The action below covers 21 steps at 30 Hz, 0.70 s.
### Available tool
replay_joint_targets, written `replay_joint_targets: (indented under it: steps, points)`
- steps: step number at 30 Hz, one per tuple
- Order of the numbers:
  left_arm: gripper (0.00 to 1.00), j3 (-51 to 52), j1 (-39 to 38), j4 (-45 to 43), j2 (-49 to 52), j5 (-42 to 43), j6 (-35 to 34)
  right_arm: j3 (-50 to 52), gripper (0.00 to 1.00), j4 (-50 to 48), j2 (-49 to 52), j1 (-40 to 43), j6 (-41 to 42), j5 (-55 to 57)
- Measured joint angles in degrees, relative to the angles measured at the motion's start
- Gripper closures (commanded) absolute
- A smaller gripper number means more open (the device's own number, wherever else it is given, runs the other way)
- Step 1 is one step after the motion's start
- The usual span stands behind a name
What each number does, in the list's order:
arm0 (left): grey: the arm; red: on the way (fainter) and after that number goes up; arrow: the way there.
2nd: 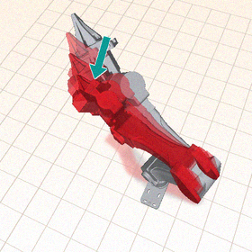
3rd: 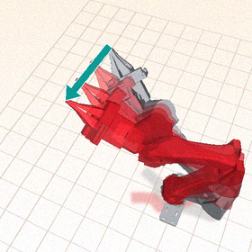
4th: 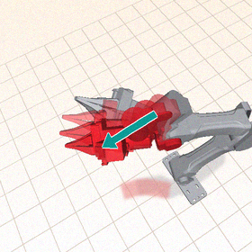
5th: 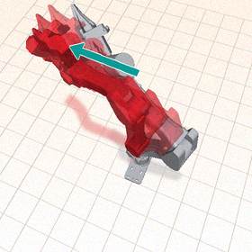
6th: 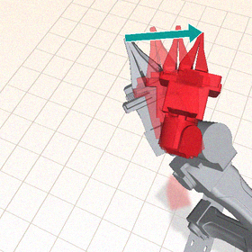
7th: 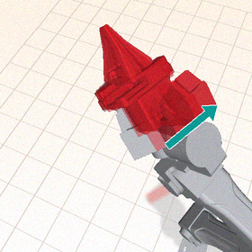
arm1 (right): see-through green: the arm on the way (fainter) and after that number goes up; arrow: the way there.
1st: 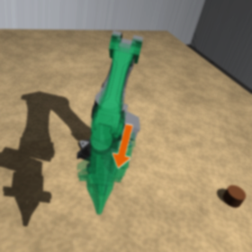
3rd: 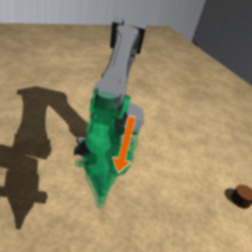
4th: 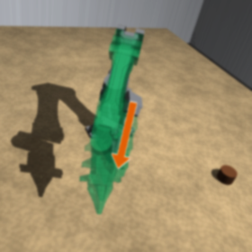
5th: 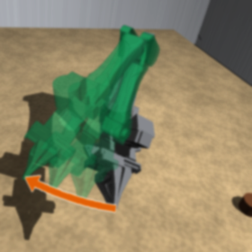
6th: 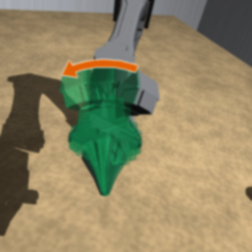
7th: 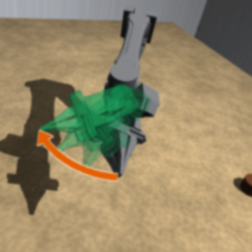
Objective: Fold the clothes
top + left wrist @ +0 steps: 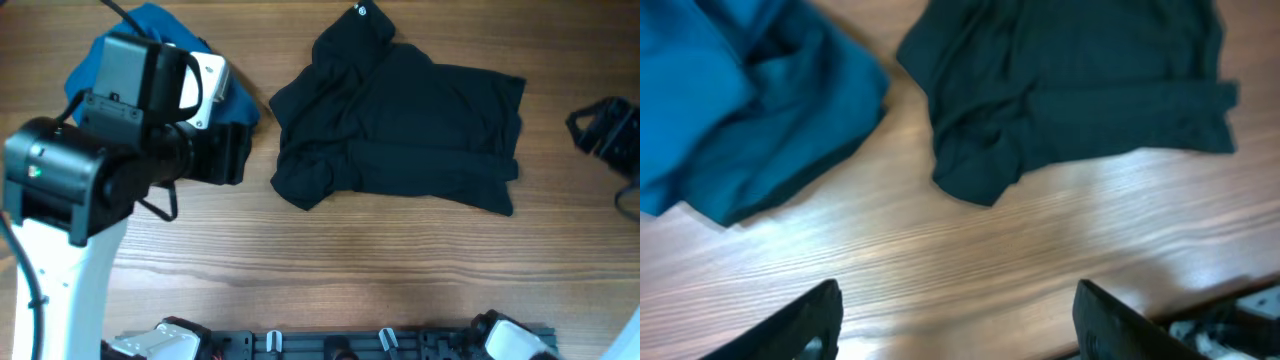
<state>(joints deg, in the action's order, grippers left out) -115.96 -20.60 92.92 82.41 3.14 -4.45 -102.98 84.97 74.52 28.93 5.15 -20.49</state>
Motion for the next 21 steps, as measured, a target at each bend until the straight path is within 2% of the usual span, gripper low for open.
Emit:
replay_joint_targets:
  steps: [3,4,7,10,11,14,15,17,19,21]
  points:
    - [0.27,14.6,0.0,-13.0,1.5,4.5,-0.6,10.0,0.28,-2.1,-4.1,0.0,2.9,0.4]
    - [0.27,18.3,0.0,-15.6,3.7,5.8,-0.7,12.3,0.31,-2.9,-3.3,0.0,3.0,0.1]
    - [0.28,34.6,0.0,-33.6,12.6,13.7,-0.6,26.3,0.35,-9.5,1.4,0.0,3.1,-2.6]
    - [0.32,38.9,-1.0,-43.9,18.9,18.4,0.3,32.3,0.36,-15.4,2.0,0.0,3.0,-4.1]
    - [0.39,38.9,-1.8,-46.4,21.3,19.3,0.7,33.2,0.35,-16.6,2.0,0.0,3.0,-4.3]
    - [0.46,39.0,-4.0,-51.4,27.1,20.5,1.4,34.4,0.35,-17.8,2.0,0.0,3.0,-5.0]
    - [0.60,39.0,-4.6,-52.3,28.4,20.8,1.8,34.4,0.35,-18.2,2.0,0.0,3.0,-5.0]
    - [0.80,39.1,-5.9,-53.5,31.0,20.4,1.7,34.4,0.35,-18.4,2.0,0.0,3.0,-5.0]
    - [0.95,39.2,-6.6,-54.1,31.1,17.9,1.8,34.4,0.35,-18.8,2.0,0.0,3.0,-5.0]
    - [0.96,39.2,-7.4,-54.0,31.1,16.1,2.3,34.4,0.35,-19.1,2.0,0.0,3.0,-5.1]
